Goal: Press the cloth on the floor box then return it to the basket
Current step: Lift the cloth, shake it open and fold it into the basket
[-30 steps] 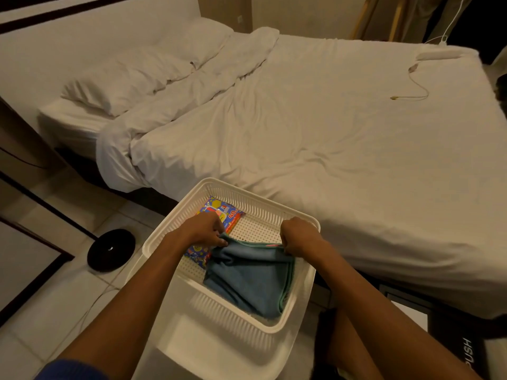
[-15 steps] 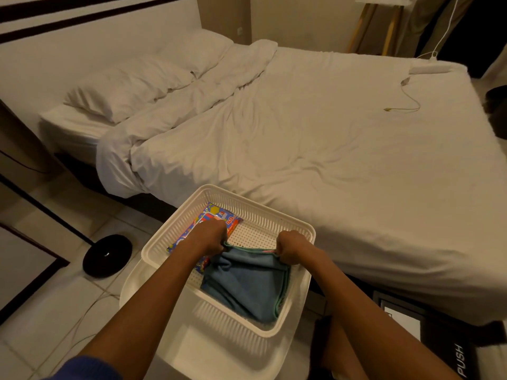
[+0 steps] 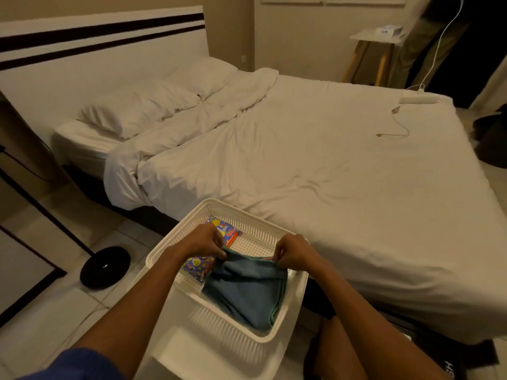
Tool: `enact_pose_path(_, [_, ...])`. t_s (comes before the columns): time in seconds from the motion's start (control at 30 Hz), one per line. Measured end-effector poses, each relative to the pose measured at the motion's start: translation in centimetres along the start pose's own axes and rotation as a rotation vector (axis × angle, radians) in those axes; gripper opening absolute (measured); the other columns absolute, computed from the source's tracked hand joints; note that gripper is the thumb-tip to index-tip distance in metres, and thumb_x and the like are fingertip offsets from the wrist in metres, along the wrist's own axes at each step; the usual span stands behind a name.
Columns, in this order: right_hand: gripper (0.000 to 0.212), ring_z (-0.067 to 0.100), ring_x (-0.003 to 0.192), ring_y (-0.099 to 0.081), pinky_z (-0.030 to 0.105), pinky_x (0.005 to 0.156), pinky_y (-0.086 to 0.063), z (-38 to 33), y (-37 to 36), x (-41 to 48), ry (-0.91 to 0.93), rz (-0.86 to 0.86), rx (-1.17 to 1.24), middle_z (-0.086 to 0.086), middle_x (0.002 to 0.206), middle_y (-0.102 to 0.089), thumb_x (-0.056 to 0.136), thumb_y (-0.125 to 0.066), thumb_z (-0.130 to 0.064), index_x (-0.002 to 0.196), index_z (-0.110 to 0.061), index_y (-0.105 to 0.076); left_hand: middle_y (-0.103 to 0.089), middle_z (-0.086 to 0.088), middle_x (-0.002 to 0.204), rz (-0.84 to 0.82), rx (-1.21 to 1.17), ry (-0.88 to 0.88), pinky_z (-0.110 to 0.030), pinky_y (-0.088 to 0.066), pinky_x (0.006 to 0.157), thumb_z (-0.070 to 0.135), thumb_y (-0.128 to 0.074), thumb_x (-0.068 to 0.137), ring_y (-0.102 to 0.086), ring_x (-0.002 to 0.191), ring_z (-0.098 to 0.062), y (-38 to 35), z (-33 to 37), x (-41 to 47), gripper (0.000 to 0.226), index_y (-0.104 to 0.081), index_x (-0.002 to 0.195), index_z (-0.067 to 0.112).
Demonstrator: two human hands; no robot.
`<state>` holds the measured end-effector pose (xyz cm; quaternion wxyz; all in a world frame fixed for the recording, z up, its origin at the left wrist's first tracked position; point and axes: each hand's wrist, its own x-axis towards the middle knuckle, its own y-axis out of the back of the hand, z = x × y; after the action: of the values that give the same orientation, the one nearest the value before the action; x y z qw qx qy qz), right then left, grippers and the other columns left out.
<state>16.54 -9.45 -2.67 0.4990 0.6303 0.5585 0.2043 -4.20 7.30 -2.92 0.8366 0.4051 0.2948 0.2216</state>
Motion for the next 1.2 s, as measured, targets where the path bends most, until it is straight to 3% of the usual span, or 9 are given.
enact_pose_path(0.1, [0.018,0.021,0.086,-0.070,0.029,0.076,-0.054,-0.1,2.3,-1.0,0.034,0.080,0.077,0.008,0.090,-0.076,0.070,-0.078,-0.011,0.088,-0.012,-0.080,-0.059,0.014,0.044,0.057,-0.137,-0.038,-0.015,-0.038,0.052,0.003,-0.084,0.065,-0.048,0.046,0.005,2.6,0.2,-1.8,0.029,-0.070,0.056,0.026])
enact_pose_path(0.23, [0.014,0.015,0.080,-0.070,0.030,0.077,-0.058,-0.4,5.6,-2.4,0.106,0.192,0.143,0.003,0.085,-0.076,0.071,-0.080,-0.010,0.085,-0.014,-0.079,-0.066,0.012,0.051,0.097,-0.174,-0.114,-0.013,-0.043,0.054,0.005,-0.083,0.061,-0.055,0.051,0.003,6.1,1.4,-3.6,0.029,-0.074,0.058,0.032])
enact_pose_path(0.4, [0.009,0.012,0.077,-0.066,0.026,0.075,-0.057,-2.0,9.5,-4.5,0.239,0.409,0.114,-0.001,0.084,-0.071,0.079,-0.078,-0.008,0.085,-0.013,-0.077,-0.075,-0.002,0.068,0.232,-0.116,-0.239,-0.029,-0.055,0.067,0.001,-0.084,0.066,-0.065,0.063,-0.008,9.9,4.4,-4.9,0.022,-0.078,0.072,0.021])
enact_pose_path(0.53, [0.008,0.012,0.079,-0.064,0.021,0.076,-0.054,-2.7,12.1,-6.0,0.270,0.543,0.168,-0.002,0.088,-0.068,0.086,-0.075,-0.010,0.093,-0.011,-0.076,-0.074,-0.004,0.075,0.339,-0.111,-0.316,-0.031,-0.059,0.073,0.004,-0.081,0.073,-0.070,0.072,-0.017,12.5,6.7,-5.9,0.013,-0.077,0.080,0.013])
enact_pose_path(0.73, [0.014,0.014,0.085,-0.064,0.025,0.078,-0.057,-3.1,13.8,-7.5,0.273,0.551,0.212,-0.002,0.096,-0.067,0.087,-0.073,-0.010,0.100,-0.015,-0.071,-0.074,-0.010,0.086,0.390,-0.165,-0.361,-0.033,-0.061,0.080,0.004,-0.077,0.078,-0.071,0.083,-0.022,13.9,7.4,-6.6,0.012,-0.075,0.090,0.007])
enact_pose_path(0.9, [0.035,0.017,0.093,-0.062,0.023,0.080,-0.051,-3.5,13.1,-7.7,0.174,0.359,0.173,0.006,0.111,-0.065,0.092,-0.067,-0.010,0.126,-0.016,-0.061,-0.070,-0.009,0.106,0.166,0.022,-0.245,-0.031,-0.057,0.088,0.003,-0.071,0.084,-0.067,0.096,-0.018,13.5,7.6,-6.4,0.027,-0.071,0.111,0.007])
enact_pose_path(1.07, [0.025,0.018,0.093,-0.062,0.027,0.081,-0.050,-3.9,11.7,-7.6,0.148,0.204,-0.033,0.010,0.112,-0.071,0.094,-0.063,-0.010,0.118,-0.006,-0.070,-0.070,-0.002,0.098,0.155,0.210,-0.216,-0.013,-0.045,0.068,0.011,-0.067,0.089,-0.059,0.079,-0.007,12.5,7.8,-6.5,0.023,-0.073,0.111,0.007])
enact_pose_path(1.2, [0.023,0.019,0.091,-0.064,0.030,0.085,-0.054,-3.8,10.4,-7.5,0.122,0.174,-0.016,0.010,0.109,-0.072,0.093,-0.066,-0.014,0.114,-0.007,-0.073,-0.073,-0.005,0.103,0.183,0.159,-0.195,-0.026,-0.052,0.085,0.013,-0.068,0.089,-0.064,0.094,-0.016,12.3,6.5,-6.6,0.020,-0.075,0.107,0.010])
